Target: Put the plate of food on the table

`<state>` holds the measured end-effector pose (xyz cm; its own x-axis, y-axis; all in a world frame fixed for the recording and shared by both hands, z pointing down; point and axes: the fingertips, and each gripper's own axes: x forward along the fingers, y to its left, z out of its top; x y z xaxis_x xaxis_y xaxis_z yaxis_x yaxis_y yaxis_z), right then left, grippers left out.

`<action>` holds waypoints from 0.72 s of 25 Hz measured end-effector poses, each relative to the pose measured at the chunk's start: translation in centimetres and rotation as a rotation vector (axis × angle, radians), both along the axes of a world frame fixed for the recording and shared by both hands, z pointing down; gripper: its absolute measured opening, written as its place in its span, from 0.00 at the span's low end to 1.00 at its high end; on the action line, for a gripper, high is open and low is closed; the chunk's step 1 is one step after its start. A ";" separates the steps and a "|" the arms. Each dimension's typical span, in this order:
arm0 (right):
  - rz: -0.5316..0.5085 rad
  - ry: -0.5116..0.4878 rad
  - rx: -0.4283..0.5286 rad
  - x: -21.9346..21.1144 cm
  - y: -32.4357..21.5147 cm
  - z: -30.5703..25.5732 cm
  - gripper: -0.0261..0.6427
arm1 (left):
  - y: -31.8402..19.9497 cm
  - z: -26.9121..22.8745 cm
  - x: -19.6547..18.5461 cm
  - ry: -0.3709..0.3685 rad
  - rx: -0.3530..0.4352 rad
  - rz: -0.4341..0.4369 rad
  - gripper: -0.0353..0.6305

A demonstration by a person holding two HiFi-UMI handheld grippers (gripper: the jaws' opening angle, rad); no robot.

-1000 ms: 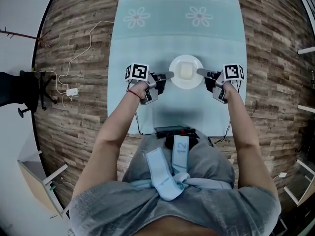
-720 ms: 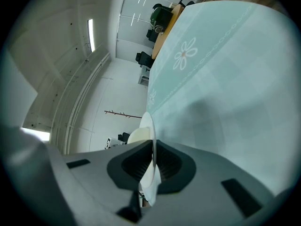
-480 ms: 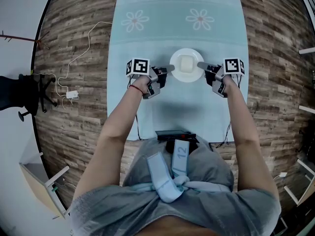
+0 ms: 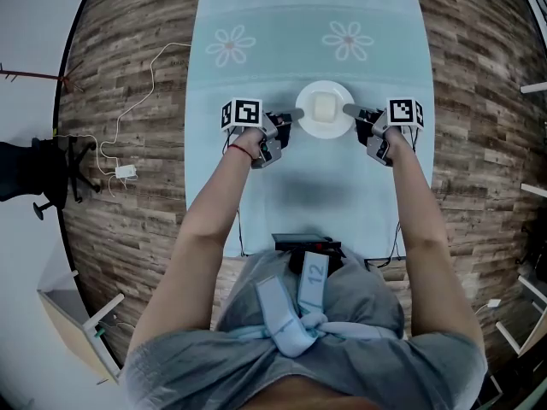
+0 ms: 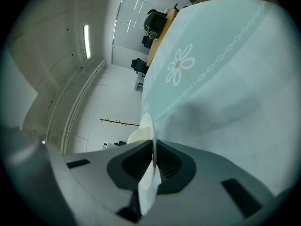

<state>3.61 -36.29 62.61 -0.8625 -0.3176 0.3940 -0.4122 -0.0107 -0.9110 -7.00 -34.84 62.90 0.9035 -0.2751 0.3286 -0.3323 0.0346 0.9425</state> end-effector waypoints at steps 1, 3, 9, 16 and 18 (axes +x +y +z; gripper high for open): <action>0.007 0.001 -0.004 -0.1 -0.4 0.3 0.10 | -0.6 0.2 -0.1 -0.003 0.001 -0.007 0.09; 0.021 0.002 -0.011 -0.2 -1.3 0.8 0.09 | -1.7 0.8 -0.2 -0.009 0.003 -0.017 0.09; 0.054 0.017 -0.002 -0.1 -3.8 2.7 0.10 | -4.5 2.7 -0.3 -0.033 0.011 -0.042 0.09; 0.059 0.038 0.018 -0.2 -4.6 4.4 0.10 | -5.4 4.4 -0.6 -0.042 0.049 -0.076 0.09; 0.058 0.040 0.012 -0.2 -4.6 4.7 0.10 | -5.6 4.6 -0.6 -0.038 0.060 -0.082 0.09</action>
<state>3.45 -40.86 67.36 -0.8262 -0.3713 0.4238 -0.4475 -0.0248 -0.8940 -7.57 -40.40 67.46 0.8646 -0.3674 0.3427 -0.3658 0.0073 0.9307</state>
